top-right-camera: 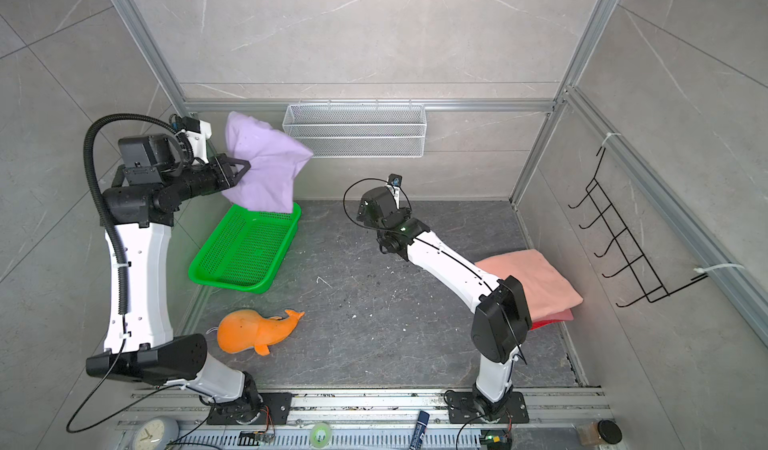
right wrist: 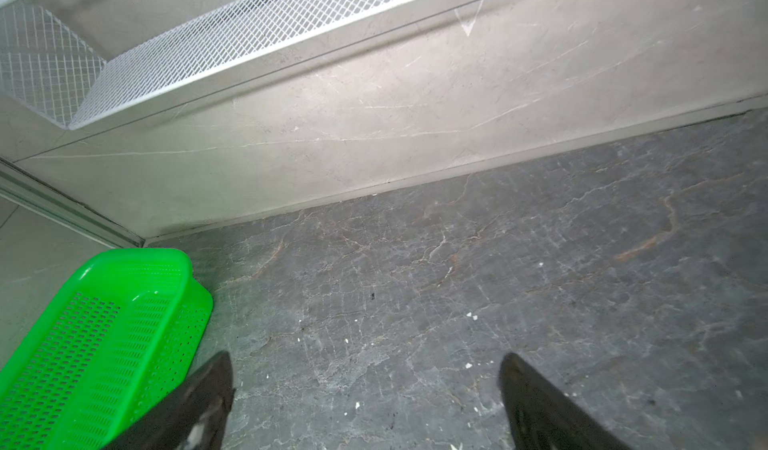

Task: Fold and stack the t-shirts
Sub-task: 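Lift the lavender t-shirt out of the basket and drop it onto the table, then grasp the lavender t-shirt's near edges with both grippers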

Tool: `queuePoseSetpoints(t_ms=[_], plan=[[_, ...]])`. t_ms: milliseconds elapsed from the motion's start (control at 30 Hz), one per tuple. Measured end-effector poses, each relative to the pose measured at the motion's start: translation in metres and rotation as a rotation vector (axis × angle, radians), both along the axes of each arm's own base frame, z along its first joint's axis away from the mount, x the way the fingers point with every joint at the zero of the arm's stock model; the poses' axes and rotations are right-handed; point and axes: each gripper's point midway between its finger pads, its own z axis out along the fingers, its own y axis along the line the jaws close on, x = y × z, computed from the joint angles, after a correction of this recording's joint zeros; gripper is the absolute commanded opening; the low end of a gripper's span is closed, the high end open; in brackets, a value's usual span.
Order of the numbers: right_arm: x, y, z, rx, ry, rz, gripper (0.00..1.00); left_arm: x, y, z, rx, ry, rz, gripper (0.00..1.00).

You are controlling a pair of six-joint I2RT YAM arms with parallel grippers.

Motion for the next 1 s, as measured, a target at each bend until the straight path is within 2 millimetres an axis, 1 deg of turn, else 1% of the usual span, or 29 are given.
queuePoseSetpoints(t_ms=[67,100,133,167,200,233,267,300,367,400,433,467,500,600,667,733,767,833,867,900,933,1000], plan=[[-0.009,-0.018,0.009,-0.006,-0.010,-0.012,1.00,-0.005,-0.027,-0.002,-0.090,0.038,-0.087,0.00],[-0.013,-0.030,0.018,-0.003,-0.022,-0.024,1.00,-0.004,-0.041,-0.008,-0.127,0.073,-0.130,0.00],[-0.017,-0.042,0.026,0.001,-0.035,-0.037,1.00,-0.002,-0.054,-0.017,-0.155,0.114,-0.162,0.05],[-0.022,-0.057,0.036,0.007,-0.050,-0.055,1.00,0.002,-0.069,-0.030,-0.176,0.163,-0.192,0.18],[-0.027,-0.072,0.045,0.014,-0.065,-0.076,1.00,0.006,-0.086,-0.046,-0.195,0.224,-0.226,0.40],[-0.032,-0.084,0.051,0.019,-0.075,-0.094,1.00,0.009,-0.098,-0.061,-0.203,0.272,-0.247,0.64],[-0.038,-0.098,0.057,0.023,-0.084,-0.116,1.00,0.015,-0.113,-0.083,-0.216,0.343,-0.264,0.98],[-0.042,-0.108,0.061,0.027,-0.091,-0.130,1.00,0.021,-0.126,-0.105,-0.219,0.408,-0.270,1.00],[-0.050,-0.119,0.060,0.025,-0.086,-0.142,1.00,0.032,-0.142,-0.148,-0.210,0.516,-0.254,1.00],[-0.053,-0.121,0.056,0.020,-0.073,-0.140,1.00,0.039,-0.144,-0.170,-0.200,0.567,-0.226,1.00],[-0.054,-0.121,0.051,0.016,-0.057,-0.135,1.00,0.044,-0.144,-0.187,-0.193,0.606,-0.199,1.00],[-0.056,-0.119,0.043,0.009,-0.032,-0.121,0.99,0.050,-0.140,-0.208,-0.175,0.642,-0.154,1.00],[-0.057,-0.116,0.033,0.004,-0.004,-0.102,0.99,0.054,-0.134,-0.224,-0.154,0.666,-0.111,1.00],[-0.062,-0.105,0.001,0.003,0.091,-0.046,0.98,0.052,-0.115,-0.256,-0.090,0.707,-0.014,1.00],[-0.066,-0.098,-0.021,0.008,0.157,-0.011,0.96,0.043,-0.103,-0.271,-0.038,0.726,0.029,0.97],[-0.070,-0.092,-0.043,0.013,0.218,0.017,0.95,0.028,-0.091,-0.284,0.009,0.756,0.063,0.92],[-0.073,-0.088,-0.056,0.017,0.253,0.034,0.94,0.019,-0.087,-0.291,0.028,0.770,0.071,0.86],[-0.080,-0.080,-0.082,0.021,0.321,0.068,0.93,0.005,-0.084,-0.306,0.050,0.809,0.080,0.63],[-0.083,-0.076,-0.096,0.019,0.357,0.084,0.92,-0.001,-0.085,-0.315,0.059,0.830,0.081,0.57],[-0.086,-0.071,-0.112,0.019,0.395,0.101,0.92,-0.006,-0.087,-0.325,0.070,0.850,0.075,0.53],[-0.088,-0.068,-0.122,0.018,0.419,0.111,0.92,-0.009,-0.091,-0.335,0.078,0.871,0.069,0.49],[-0.090,-0.059,-0.147,0.020,0.477,0.132,0.91,-0.011,-0.102,-0.356,0.086,0.909,0.053,0.46]])
